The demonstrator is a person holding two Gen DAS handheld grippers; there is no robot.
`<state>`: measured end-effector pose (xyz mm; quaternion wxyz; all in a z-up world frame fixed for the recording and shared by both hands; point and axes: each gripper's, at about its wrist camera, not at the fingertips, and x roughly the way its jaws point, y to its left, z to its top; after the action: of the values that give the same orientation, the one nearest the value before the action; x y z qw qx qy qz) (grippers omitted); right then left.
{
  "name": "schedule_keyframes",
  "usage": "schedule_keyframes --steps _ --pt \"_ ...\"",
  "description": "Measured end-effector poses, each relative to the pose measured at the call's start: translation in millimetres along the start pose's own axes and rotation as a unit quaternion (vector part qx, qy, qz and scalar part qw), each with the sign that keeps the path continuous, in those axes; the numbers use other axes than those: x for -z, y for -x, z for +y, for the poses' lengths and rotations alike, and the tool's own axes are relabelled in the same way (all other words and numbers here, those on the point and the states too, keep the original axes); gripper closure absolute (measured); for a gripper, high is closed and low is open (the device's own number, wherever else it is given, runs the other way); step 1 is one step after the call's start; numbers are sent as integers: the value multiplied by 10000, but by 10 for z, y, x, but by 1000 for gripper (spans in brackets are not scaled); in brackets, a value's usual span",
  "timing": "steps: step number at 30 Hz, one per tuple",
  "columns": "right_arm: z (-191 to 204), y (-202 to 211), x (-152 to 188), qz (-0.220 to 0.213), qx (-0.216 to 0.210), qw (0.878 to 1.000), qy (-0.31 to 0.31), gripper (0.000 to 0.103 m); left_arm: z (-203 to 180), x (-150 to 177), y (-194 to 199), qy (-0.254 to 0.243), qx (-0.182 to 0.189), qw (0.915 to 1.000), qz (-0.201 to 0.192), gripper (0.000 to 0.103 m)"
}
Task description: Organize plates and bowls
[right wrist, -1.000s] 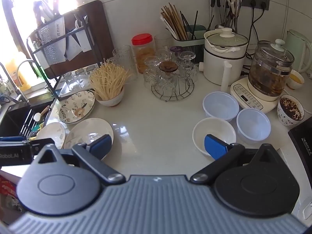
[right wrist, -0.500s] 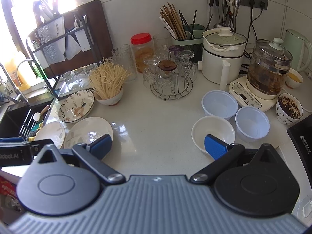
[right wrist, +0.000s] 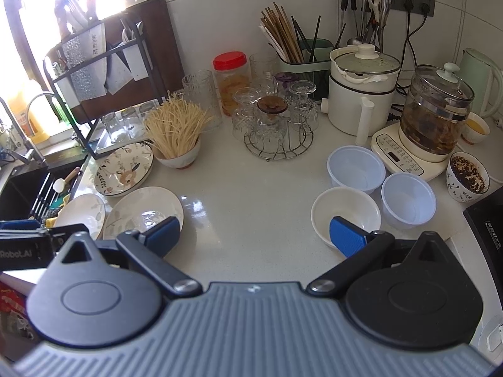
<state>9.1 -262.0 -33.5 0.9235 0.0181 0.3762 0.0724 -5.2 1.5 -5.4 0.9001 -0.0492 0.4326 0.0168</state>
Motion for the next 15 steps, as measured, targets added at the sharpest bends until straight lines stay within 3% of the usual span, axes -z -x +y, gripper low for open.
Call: schedule_keyframes --steps 15 --pt "58 -61 -23 85 -12 9999 73 0 66 -21 9 134 44 9999 -4 5"
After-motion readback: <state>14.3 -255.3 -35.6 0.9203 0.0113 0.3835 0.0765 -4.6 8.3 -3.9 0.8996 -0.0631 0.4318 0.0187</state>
